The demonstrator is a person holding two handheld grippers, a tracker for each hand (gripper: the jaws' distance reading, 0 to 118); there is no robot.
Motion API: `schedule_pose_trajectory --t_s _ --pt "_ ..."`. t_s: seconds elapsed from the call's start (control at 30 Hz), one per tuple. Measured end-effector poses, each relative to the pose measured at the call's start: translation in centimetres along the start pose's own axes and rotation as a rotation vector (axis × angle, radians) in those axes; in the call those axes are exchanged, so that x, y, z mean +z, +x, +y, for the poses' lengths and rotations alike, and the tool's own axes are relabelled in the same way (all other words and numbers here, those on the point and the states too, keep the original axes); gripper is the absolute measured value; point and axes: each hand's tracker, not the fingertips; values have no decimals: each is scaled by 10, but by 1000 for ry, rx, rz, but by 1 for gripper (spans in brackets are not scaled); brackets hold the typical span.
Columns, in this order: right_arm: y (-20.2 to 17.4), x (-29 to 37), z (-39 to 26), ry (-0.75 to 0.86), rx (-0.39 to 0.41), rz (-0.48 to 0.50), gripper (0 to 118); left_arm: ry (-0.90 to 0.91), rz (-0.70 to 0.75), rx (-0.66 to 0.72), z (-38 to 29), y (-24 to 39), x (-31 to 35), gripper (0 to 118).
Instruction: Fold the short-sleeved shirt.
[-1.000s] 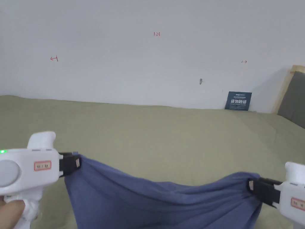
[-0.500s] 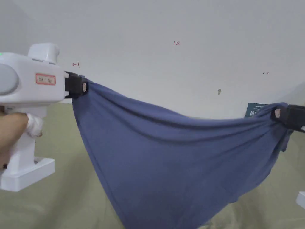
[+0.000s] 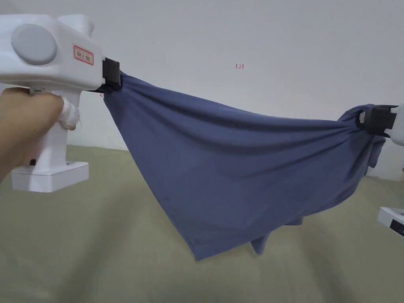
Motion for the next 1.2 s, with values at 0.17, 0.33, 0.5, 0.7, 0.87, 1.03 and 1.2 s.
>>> schedule_pose_trajectory --t_s 0.17,0.33,0.5,0.7,0.87,1.03,1.2 --pt "7 2 -40 -39 -8 -17 8 -40 1 -33 -39 -8 4 3" --pt "16 30 -106 -109 -40 -67 8 -101 -37 7 -112 -16 27 3" --pt "29 77 -171 -223 -99 -118 8 -255 -82 44 -192 0 75 3" --pt "31 134 -233 -410 -170 -132 8 -407 -51 184 -273 -7 112 3" --pt "44 183 -284 -526 -234 -147 8 -518 1 246 -334 -10 147 3" --pt "42 206 -315 -635 -293 -151 8 -665 46 374 -387 -17 170 3" --pt "40 224 -331 -647 -351 -170 18 -733 64 427 -411 -18 184 6"
